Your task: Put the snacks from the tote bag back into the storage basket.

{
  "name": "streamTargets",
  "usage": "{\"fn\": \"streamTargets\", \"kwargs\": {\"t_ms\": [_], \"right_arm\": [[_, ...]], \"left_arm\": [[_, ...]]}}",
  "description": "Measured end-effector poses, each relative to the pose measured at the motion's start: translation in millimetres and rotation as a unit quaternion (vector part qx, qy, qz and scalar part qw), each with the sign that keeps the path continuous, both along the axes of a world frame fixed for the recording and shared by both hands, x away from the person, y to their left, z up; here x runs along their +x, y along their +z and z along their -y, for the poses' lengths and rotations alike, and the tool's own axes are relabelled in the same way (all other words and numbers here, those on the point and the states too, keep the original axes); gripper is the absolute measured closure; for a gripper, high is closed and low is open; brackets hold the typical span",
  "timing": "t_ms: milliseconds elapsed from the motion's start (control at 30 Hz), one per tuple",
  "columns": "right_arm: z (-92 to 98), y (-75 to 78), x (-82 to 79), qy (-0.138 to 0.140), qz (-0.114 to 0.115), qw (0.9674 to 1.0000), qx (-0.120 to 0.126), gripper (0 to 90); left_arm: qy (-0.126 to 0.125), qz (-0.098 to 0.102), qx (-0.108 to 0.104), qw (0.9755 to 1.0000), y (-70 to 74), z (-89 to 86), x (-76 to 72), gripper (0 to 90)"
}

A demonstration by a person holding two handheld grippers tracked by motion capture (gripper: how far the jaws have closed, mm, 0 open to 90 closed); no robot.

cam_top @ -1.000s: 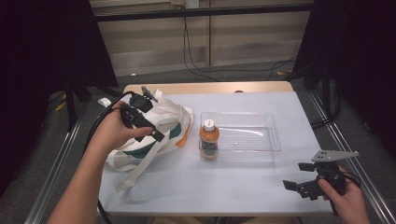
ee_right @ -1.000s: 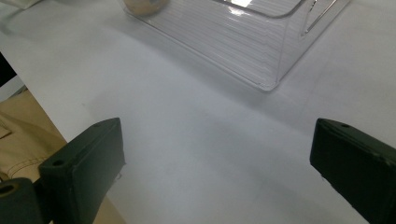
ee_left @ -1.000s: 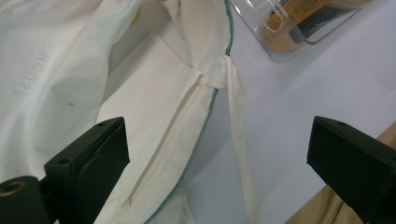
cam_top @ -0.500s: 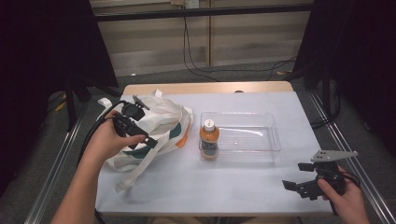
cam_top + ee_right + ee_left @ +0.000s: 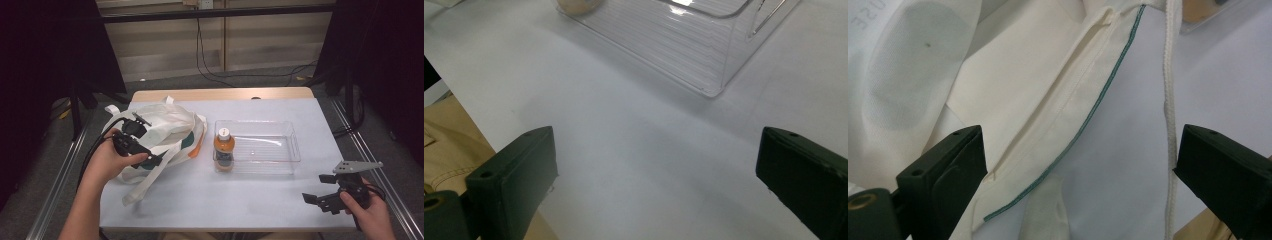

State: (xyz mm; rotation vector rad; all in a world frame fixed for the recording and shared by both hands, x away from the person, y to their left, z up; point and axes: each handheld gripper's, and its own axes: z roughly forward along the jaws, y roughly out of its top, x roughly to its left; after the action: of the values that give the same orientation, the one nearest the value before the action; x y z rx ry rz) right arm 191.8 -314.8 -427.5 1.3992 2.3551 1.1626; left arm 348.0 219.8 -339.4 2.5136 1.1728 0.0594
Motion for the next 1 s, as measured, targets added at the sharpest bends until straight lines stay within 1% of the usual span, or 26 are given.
{"fn": "streamTargets", "kwargs": {"t_ms": [67,167,200,233,333,433,467,533,600,667,700,733,800,867,900,967,1000], "right_arm": [[0.0,0.1,0.1,0.001,0.0,1.0,0.0,2.6],[-0.4,-0.2,0.4,0.003,0.001,1.0,-0.001,2.6],[-0.5,-0.2,0.4,0.003,0.001,1.0,-0.001,2.6],[-0.4,-0.2,0.6,0.004,0.003,1.0,0.0,2.6],[-0.4,-0.3,0.5,0.003,0.001,1.0,-0.001,2.6],[-0.5,-0.4,0.6,0.002,-0.002,1.0,-0.001,2.6],[-0.6,-0.4,0.6,0.002,-0.002,1.0,0.0,2.6],[-0.8,-0.4,0.9,0.004,0.0,1.0,-0.002,2.6],[-1.2,-0.2,0.8,0.005,0.001,1.0,-0.003,2.6],[-1.1,-0.3,0.7,0.004,0.0,1.0,-0.002,2.6],[-1.0,-0.3,0.7,0.004,0.0,1.0,-0.002,2.6],[-1.0,-0.4,0.7,0.004,0.0,1.0,-0.003,2.6],[-1.0,-0.3,0.9,0.006,0.001,1.0,-0.003,2.6],[-1.1,-0.1,1.1,0.005,0.0,1.0,-0.004,2.6],[-1.2,0.0,1.3,0.006,0.0,1.0,-0.005,2.6],[-1.3,0.0,1.4,0.006,0.0,1.0,-0.006,2.6],[-1.3,-0.1,1.3,0.006,-0.001,1.0,-0.006,2.6]], "left_arm": [[-0.001,-0.002,0.002,1.0,-0.7,-2.4,-1.2,5.6],[0.004,-0.001,-0.001,1.0,-2.5,-4.4,-3.1,5.6],[0.002,-0.001,0.002,1.0,-3.3,-5.7,-3.4,5.5],[0.005,-0.001,-0.003,1.0,-4.5,-5.8,-4.4,5.5],[0.004,-0.002,-0.005,1.0,-7.4,-7.7,-5.4,5.4],[0.01,-0.002,-0.012,0.9999,-10.1,-8.2,-7.0,5.2],[0.004,-0.003,-0.007,1.0,-10.3,-9.3,-6.6,5.3],[0.006,-0.002,-0.007,1.0,-10.3,-10.1,-7.1,5.2],[0.004,-0.002,-0.012,0.9999,-9.9,-11.3,-7.7,5.2],[0.007,0.002,-0.011,0.9999,-9.1,-11.8,-8.5,5.2],[0.013,0.004,-0.016,0.9998,-9.1,-11.5,-9.2,5.2],[0.006,0.005,-0.014,0.9999,-8.0,-12.9,-8.6,5.2],[0.012,0.01,-0.022,0.9996,-7.0,-13.2,-9.4,5.2],[0.008,0.01,-0.019,0.9997,-5.8,-15.1,-8.8,5.3],[0.007,0.011,-0.02,0.9997,-5.8,-15.6,-8.6,5.3],[0.014,0.011,-0.029,0.9994,-6.4,-16.3,-8.7,5.3],[0.01,0.01,-0.028,0.9995,-6.0,-17.6,-8.1,5.3]]}}
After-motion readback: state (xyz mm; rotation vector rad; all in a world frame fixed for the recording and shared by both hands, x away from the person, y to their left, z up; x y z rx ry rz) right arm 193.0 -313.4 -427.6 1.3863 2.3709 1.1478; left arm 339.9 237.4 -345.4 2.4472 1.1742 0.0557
